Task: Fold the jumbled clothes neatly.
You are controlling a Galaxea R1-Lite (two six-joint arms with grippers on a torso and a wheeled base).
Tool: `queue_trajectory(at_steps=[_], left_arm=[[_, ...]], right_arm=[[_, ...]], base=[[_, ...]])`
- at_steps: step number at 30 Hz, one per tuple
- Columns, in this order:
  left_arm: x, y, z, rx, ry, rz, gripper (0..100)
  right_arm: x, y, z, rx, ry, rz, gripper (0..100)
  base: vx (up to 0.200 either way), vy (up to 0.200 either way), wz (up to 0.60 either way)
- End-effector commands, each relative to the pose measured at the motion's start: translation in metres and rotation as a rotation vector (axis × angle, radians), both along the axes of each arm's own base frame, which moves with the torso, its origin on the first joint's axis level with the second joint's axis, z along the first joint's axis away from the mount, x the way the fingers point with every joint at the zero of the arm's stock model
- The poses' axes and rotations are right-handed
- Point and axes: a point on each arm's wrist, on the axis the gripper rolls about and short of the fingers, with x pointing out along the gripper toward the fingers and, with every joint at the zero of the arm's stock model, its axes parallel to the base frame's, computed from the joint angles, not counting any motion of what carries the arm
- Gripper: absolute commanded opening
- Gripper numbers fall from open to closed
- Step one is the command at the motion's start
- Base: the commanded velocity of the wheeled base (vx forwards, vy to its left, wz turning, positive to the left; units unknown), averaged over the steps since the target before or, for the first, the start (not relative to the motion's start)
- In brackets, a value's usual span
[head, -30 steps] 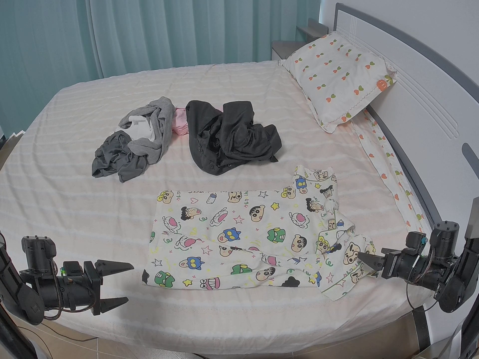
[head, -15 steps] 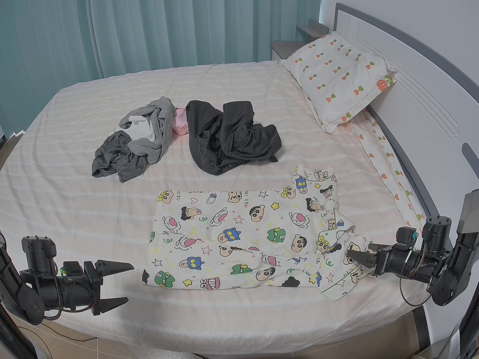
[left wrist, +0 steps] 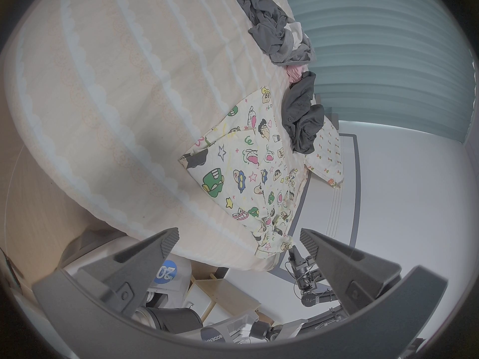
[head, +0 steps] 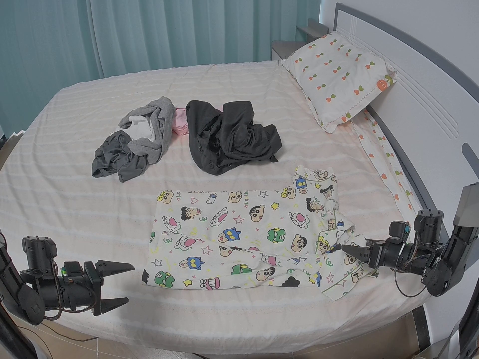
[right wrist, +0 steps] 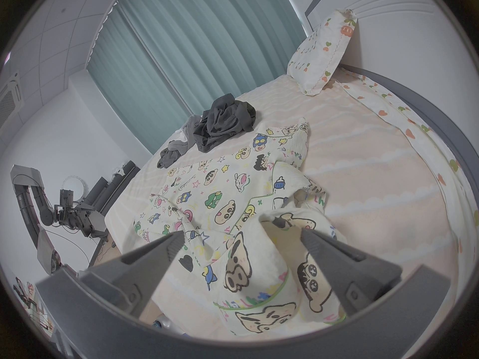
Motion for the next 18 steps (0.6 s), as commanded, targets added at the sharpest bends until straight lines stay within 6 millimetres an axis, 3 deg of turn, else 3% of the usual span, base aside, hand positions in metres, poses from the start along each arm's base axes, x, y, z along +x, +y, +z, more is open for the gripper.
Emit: queue_trajectory(at_steps=[1, 18], left_arm=[[0.000, 0.000, 0.000, 0.000, -0.001, 0.000, 100], [0.000, 0.000, -0.001, 0.010, -0.004, -0.008, 100]], right_arm=[[0.000, 0.000, -0.001, -0.005, 0.000, 0.002, 0], [-0.033, -0.008, -0.001, -0.007, 0.070, -0.016, 0]], base=[[0.000, 0.000, 0.00], [0.000, 0.000, 0.00]])
